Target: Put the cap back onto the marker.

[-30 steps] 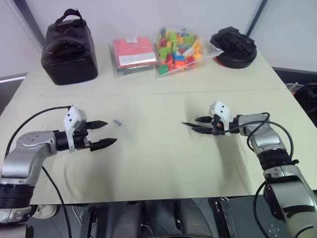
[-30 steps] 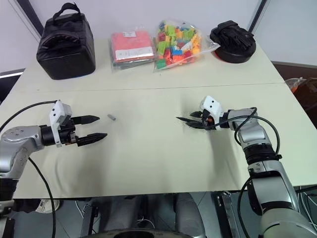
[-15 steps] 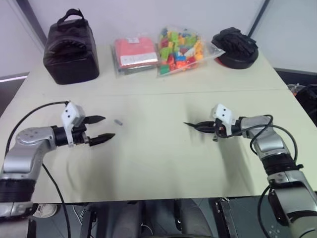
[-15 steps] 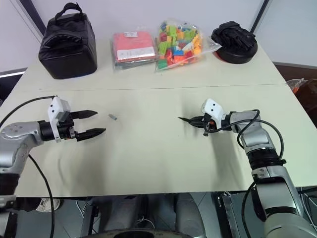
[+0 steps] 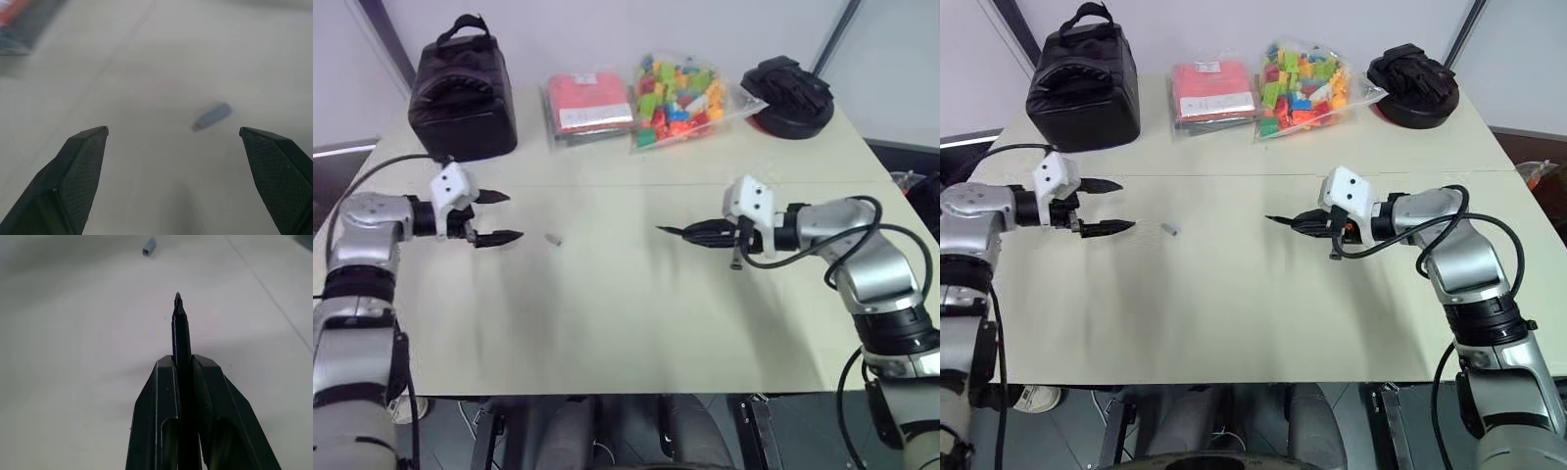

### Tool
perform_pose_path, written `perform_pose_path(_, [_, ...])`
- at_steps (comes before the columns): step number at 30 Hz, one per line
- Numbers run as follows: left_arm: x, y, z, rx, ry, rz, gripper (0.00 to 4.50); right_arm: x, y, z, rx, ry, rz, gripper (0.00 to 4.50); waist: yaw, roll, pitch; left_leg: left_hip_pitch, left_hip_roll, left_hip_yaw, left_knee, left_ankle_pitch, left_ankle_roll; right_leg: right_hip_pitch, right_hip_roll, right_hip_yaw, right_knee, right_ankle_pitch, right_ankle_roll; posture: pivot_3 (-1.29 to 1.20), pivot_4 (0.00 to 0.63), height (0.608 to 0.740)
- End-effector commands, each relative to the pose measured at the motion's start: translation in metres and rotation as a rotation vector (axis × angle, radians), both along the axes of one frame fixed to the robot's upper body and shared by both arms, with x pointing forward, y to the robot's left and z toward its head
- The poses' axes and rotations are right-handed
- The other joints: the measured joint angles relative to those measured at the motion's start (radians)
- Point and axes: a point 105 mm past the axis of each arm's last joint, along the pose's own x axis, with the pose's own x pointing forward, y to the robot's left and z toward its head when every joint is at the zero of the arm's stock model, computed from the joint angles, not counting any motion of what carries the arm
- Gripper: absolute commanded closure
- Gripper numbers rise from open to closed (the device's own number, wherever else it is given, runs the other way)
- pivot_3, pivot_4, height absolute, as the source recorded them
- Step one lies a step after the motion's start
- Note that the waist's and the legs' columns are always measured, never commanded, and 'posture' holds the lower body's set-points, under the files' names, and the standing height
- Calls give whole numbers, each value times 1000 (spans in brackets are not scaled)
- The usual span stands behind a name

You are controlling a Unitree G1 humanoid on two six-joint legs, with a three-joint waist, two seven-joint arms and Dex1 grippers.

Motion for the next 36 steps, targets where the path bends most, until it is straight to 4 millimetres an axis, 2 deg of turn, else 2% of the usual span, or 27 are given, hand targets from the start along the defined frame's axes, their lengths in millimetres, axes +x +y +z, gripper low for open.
perform_pose_path(1, [1,-7,-3,86,16,-74,0,-11,7,16,33,-50,16,4464,-3,0,0,0,0,0,0,0,0,0,0,0,0,0,0,0,150,740])
perform_pose_path(8, [9,-26,-10,180,22,-146,0,-35,21,31,97,-42,26,4464,-4,-1,0,0,1,0,0,0,0,-1,1,0,0,0,0,0,150,740])
perform_pose_path(12, [12,-32,-15,220,33,-151,0,-43,24,33,111,-45,3,4464,0,-1,0,-1,1,-1,1,0,0,-1,0,0,0,0,0,0,150,740])
perform_pose_path(23, [17,-40,-28,231,74,-122,0,-48,20,30,121,-44,-62,4464,3,-1,0,-1,1,-2,6,-1,2,2,1,-1,2,0,0,0,150,740])
perform_pose_path(35, [5,-41,-30,213,157,-197,0,-40,19,23,141,-43,-104,4464,-1,-1,0,-1,1,-2,10,-2,4,4,1,-2,3,0,1,0,150,740])
perform_pose_path(36, [5,-41,-30,213,157,-195,248,-39,19,23,143,-43,-104,4493,-1,-1,0,-1,1,-2,10,-2,4,4,1,-2,3,0,1,0,150,740])
